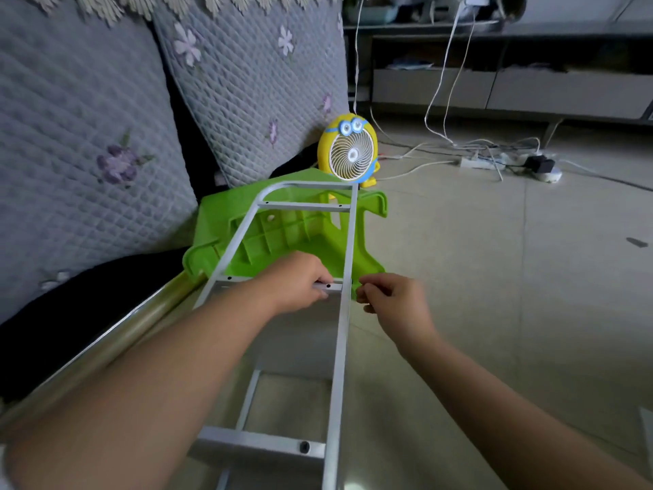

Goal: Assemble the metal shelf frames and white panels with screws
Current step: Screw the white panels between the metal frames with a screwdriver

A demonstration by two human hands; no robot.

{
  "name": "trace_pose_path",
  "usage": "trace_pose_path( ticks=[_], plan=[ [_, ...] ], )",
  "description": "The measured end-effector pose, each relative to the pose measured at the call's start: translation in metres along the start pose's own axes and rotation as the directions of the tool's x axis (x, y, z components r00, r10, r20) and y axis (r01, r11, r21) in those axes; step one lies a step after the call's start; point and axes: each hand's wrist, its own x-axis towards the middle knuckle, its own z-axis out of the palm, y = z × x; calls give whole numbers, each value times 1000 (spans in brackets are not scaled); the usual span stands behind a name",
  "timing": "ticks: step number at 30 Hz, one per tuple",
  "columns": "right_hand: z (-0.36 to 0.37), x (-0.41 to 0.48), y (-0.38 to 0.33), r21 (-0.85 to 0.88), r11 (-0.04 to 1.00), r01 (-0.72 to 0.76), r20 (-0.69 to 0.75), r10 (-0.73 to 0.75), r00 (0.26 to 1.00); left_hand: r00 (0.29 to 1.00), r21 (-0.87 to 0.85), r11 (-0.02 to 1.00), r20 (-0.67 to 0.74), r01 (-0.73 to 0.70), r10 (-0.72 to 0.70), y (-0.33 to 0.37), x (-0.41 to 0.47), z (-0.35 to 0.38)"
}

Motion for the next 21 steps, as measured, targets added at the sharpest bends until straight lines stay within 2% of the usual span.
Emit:
trace_pose_path(
  ticks=[10,14,21],
  plan=[
    [19,-8,1,57,998,-17,-111,24,994,997,13,998,-54,-54,55,-2,-7,6],
    [18,-13,4,104,995,-4,-114,16,993,998,-24,999,-51,-39,38,-2,-7,8],
    [16,-15,3,164,986,-39,-97,55,994,997,15,1000,-83,1,1,2,-8,13]
  ],
)
